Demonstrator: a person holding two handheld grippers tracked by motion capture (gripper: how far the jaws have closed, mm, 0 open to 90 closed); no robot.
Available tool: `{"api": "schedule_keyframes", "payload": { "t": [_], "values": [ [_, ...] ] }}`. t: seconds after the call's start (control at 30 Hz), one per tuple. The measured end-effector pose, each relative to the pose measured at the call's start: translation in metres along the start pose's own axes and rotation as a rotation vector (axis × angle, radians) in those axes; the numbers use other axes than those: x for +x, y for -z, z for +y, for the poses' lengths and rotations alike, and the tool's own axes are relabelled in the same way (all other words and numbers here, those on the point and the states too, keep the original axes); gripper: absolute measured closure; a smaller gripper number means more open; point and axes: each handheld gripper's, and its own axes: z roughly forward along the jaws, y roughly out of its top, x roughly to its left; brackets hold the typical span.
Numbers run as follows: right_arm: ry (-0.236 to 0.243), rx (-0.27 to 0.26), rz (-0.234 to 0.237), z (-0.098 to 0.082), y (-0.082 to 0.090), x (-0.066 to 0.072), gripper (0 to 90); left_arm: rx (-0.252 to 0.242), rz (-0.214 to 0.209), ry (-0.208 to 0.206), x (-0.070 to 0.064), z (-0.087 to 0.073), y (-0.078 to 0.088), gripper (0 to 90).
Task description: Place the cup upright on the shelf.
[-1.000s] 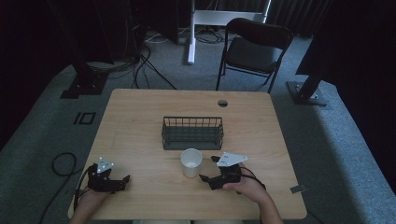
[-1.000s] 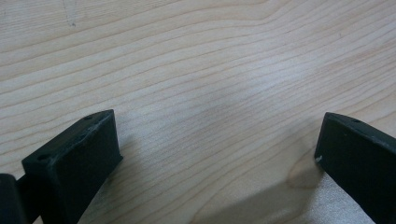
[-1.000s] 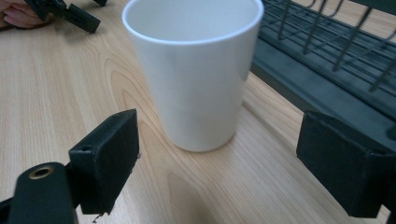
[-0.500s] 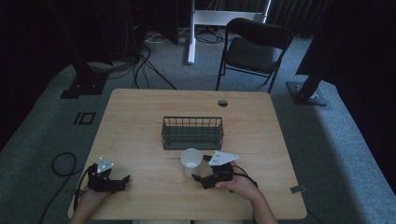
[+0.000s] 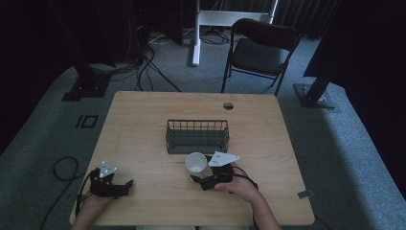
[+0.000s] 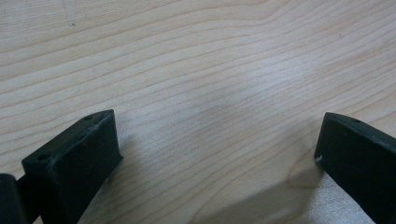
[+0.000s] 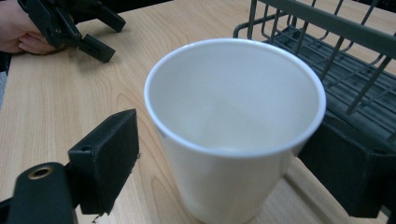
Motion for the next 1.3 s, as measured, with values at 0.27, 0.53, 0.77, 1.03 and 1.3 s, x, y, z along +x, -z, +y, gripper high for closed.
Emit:
{"api": "schedule_keyframes", "payload": {
  "t": [0.27,0.53,0.77,1.03,1.3],
  "values": [
    [-0.004,-0.015,-0.001,0.003,-0.006,0.000,12.7,0.000,0.000,0.000,0.000,0.000,0.000,0.2],
    [-0.005,-0.018,-0.009,0.003,-0.010,0.000,14.3,0.000,0.000,0.000,0.000,0.000,0.000,0.1],
    [-0.013,-0.011,-0.029,0.004,-0.012,0.000,19.8,-0.001,0.000,0.001,0.000,0.000,0.000,0.1],
    [-0.006,-0.007,-0.051,0.009,-0.013,-0.002,20.1,-0.001,0.000,0.001,0.000,0.000,0.000,0.1],
    [0.005,-0.026,-0.030,0.025,-0.011,0.000,20.1,0.000,0.000,0.001,0.000,0.000,0.000,0.1]
  ]
}}
